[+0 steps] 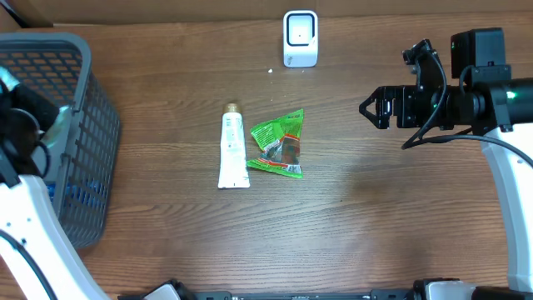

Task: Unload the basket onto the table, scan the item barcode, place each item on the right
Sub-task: 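Lift the mint wipes pack and place it right of the bag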

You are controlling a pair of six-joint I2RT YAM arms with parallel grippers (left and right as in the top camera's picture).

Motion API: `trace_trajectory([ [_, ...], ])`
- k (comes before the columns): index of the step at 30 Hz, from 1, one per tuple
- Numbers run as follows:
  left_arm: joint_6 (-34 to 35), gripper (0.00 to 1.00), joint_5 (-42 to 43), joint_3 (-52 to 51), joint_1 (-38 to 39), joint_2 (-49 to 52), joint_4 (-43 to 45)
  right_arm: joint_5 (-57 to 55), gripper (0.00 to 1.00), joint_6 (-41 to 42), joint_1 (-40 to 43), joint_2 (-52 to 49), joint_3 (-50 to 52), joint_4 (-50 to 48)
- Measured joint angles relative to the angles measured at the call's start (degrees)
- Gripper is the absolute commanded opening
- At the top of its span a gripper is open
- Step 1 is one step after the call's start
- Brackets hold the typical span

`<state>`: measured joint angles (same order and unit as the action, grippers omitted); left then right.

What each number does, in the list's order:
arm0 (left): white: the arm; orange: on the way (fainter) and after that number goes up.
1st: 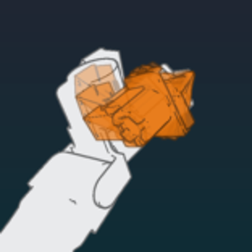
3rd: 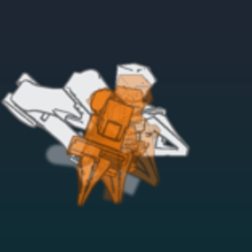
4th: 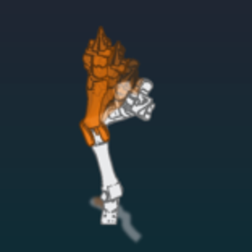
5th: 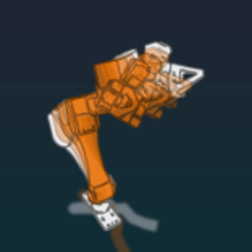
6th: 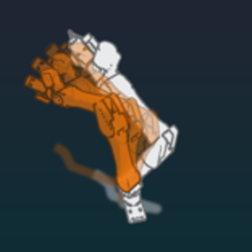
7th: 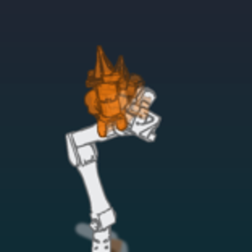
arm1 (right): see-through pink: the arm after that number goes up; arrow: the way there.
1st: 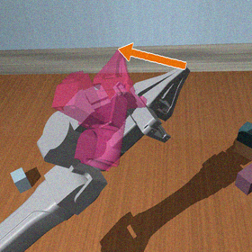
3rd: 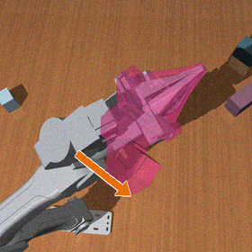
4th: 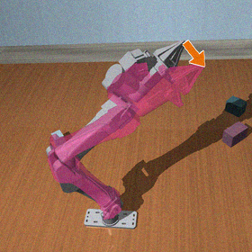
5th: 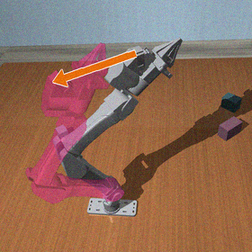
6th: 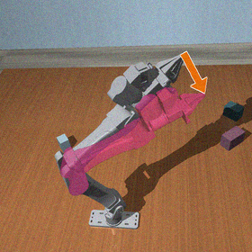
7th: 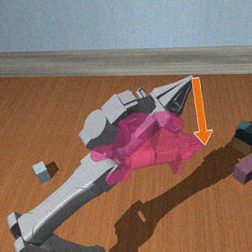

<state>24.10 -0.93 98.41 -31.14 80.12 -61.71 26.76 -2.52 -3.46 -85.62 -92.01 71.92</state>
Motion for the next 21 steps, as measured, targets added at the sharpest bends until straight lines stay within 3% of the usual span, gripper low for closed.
trace_trajectory([
  [5,-2.9,0.24,5.9,0.0,13.8,-3.2,-0.8,0.0,0.99,0.0,0.0,0.0,0.0,-0.3],
  [9,-3.3,0.24,7.6,-1.0,31.7,1.0,0.3,-0.4,0.97,0.0,0.8,0.0,0.0,-0.9],
  [14,-1.7,0.27,7.7,-1.3,51.8,17.2,10.3,-1.3,0.97,0.0,8.5,0.0,-1.2,-0.7],
  [21,0.5,0.29,8.0,-1.8,67.0,36.0,21.0,-1.7,0.98,0.0,16.3,0.0,-1.4,1.7],
])
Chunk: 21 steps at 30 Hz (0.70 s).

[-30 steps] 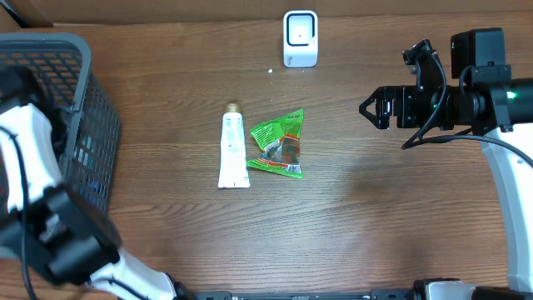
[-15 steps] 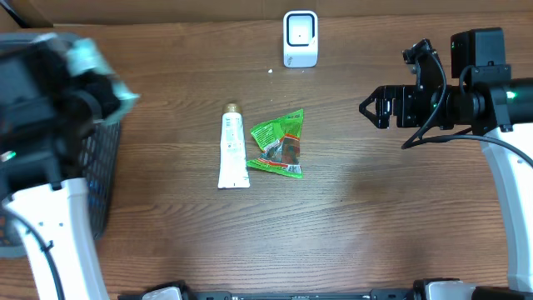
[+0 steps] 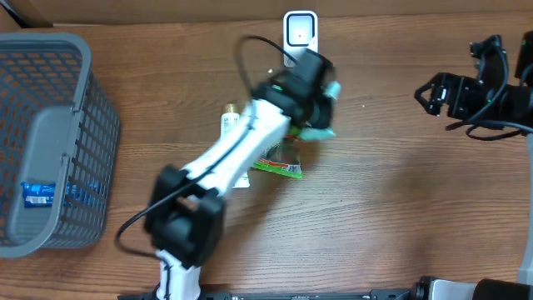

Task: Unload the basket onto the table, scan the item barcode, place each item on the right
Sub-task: 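Lift the mint wipes pack and place it right of the bag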

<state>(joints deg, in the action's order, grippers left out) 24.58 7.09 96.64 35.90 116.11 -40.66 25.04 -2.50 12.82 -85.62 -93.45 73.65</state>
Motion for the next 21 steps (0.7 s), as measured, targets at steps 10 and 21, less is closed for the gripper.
trace_trajectory([
  [10,2.5,0.76,0.2,-0.1,5.9,10.0,1.6,0.0,1.00,0.0,1.4,0.0,0.0,0.6],
  [21,-0.9,0.77,-5.7,43.0,-8.9,7.6,-42.4,0.0,1.00,0.0,1.4,0.0,-0.1,1.1],
])
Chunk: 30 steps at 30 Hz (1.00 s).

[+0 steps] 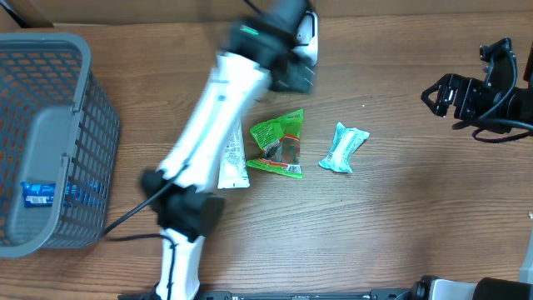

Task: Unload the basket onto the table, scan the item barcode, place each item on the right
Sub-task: 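Lift the mint wipes pack and place it right of the bag, then reach the left gripper into the basket and grasp the blue packet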

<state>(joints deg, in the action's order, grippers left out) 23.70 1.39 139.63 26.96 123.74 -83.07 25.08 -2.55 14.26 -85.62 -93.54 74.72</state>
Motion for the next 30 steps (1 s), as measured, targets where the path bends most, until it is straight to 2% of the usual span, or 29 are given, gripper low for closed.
trace_trajectory([
  [3,-0.2,0.76,-3.5,9.5,-9.1,-5.6,-8.3,0.0,1.00,0.0,0.0,0.0,0.0,0.3],
  [5,-0.2,0.75,-5.0,11.3,-14.4,-9.6,-12.3,0.1,1.00,0.0,0.0,0.0,0.0,0.3],
  [9,-0.6,0.74,-7.1,11.4,-27.2,-16.7,-13.4,0.2,1.00,0.0,0.0,0.0,0.0,0.4],
  [13,-0.9,0.75,-8.2,6.5,-42.3,-22.0,-13.4,0.2,1.00,0.0,0.0,0.0,0.0,1.0],
  [15,0.3,0.75,-9.0,1.7,-51.9,-23.2,-13.5,0.2,1.00,0.0,0.0,0.0,0.0,1.0],
  [18,2.3,0.74,-9.7,-6.1,-62.2,-23.4,-11.2,0.2,1.00,0.0,0.0,0.0,0.0,1.0],
  [22,4.0,0.73,-8.1,-22.1,-72.5,-23.1,-0.4,0.2,1.00,0.0,0.0,0.0,0.0,0.9],
  [26,6.7,0.73,-6.2,-37.6,-74.3,-22.6,7.7,0.2,1.00,0.0,0.0,0.0,0.0,0.9],
  [30,11.2,0.74,-5.8,-53.7,-73.6,-22.5,21.1,0.2,1.00,0.0,0.0,0.0,0.0,0.9],
])
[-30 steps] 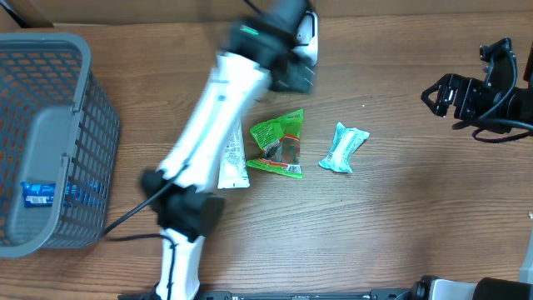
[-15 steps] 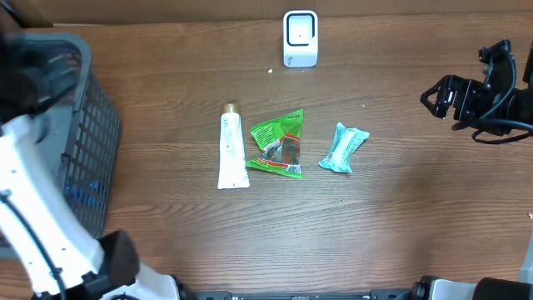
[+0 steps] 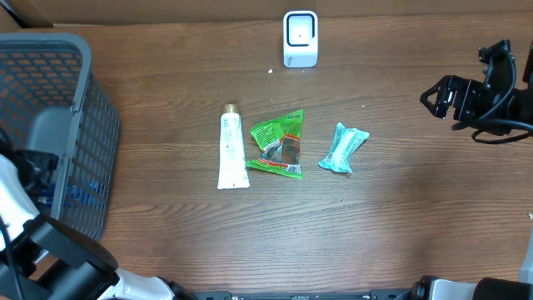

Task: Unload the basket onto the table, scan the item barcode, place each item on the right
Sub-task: 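Reach the left gripper into the basket and grasp the blue packet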

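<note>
A white barcode scanner (image 3: pixel 300 37) stands at the far middle of the table. Three items lie in a row at the centre: a white tube (image 3: pixel 232 150), a green packet (image 3: pixel 280 143) and a teal packet (image 3: pixel 343 147). At the far right my right gripper (image 3: pixel 435 97) hovers open and holds nothing, well to the right of the teal packet. My left arm (image 3: pixel 21 200) is at the lower left beside the basket. Its dark wrist end lies over the basket's near side, and its fingers cannot be made out.
A large grey mesh basket (image 3: pixel 83 75) fills the left side, with a blue item (image 3: pixel 75 193) inside. Wood tabletop (image 3: pixel 375 225) stretches around the three items. Black cables trail from the right arm.
My left arm, which stretched across the table with its end by the scanner, is now back at the lower left by the basket. The teal packet and the right gripper have not moved.
At first only the tube and the green packet lay on the table, with the left arm at the basket and the right gripper further in. Then the left arm held a teal packet near the scanner. Then the packet lay right of the green one.
</note>
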You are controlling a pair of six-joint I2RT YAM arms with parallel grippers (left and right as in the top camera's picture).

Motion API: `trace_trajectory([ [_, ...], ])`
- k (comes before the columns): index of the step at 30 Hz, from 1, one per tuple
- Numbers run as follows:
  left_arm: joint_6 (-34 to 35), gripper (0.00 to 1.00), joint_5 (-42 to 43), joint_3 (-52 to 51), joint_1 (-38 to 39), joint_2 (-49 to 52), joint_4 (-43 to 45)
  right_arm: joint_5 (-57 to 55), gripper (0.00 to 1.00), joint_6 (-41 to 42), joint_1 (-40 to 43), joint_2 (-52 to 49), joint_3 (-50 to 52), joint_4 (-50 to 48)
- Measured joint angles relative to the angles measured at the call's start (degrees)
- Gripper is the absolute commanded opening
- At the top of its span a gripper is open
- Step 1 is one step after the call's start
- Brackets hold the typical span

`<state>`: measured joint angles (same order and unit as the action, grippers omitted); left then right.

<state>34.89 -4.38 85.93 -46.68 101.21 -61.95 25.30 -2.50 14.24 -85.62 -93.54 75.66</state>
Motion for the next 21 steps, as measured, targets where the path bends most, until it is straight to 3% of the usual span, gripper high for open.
trace_trajectory([
  [7,4.7,0.77,0.1,-19.9,0.1,0.0,20.6,0.0,1.00,0.0,0.0,0.0,0.0,0.1],
  [13,5.5,0.72,-0.8,-26.0,0.2,-1.8,33.1,0.0,1.00,0.0,0.0,0.0,0.0,0.3],
  [16,5.4,0.40,-0.8,-26.9,0.2,-2.3,34.7,0.0,1.00,0.0,0.0,0.0,0.0,0.6],
  [17,5.6,0.14,-1.0,-27.0,0.2,-2.3,34.8,0.0,1.00,0.0,0.0,0.0,0.0,0.7],
  [18,5.5,0.04,-1.2,-27.1,0.2,-2.3,34.8,0.0,1.00,0.0,0.0,0.0,0.0,0.8],
  [21,5.7,0.04,-0.4,-27.3,0.2,-2.3,35.4,0.0,1.00,0.0,0.0,0.0,0.0,0.9],
])
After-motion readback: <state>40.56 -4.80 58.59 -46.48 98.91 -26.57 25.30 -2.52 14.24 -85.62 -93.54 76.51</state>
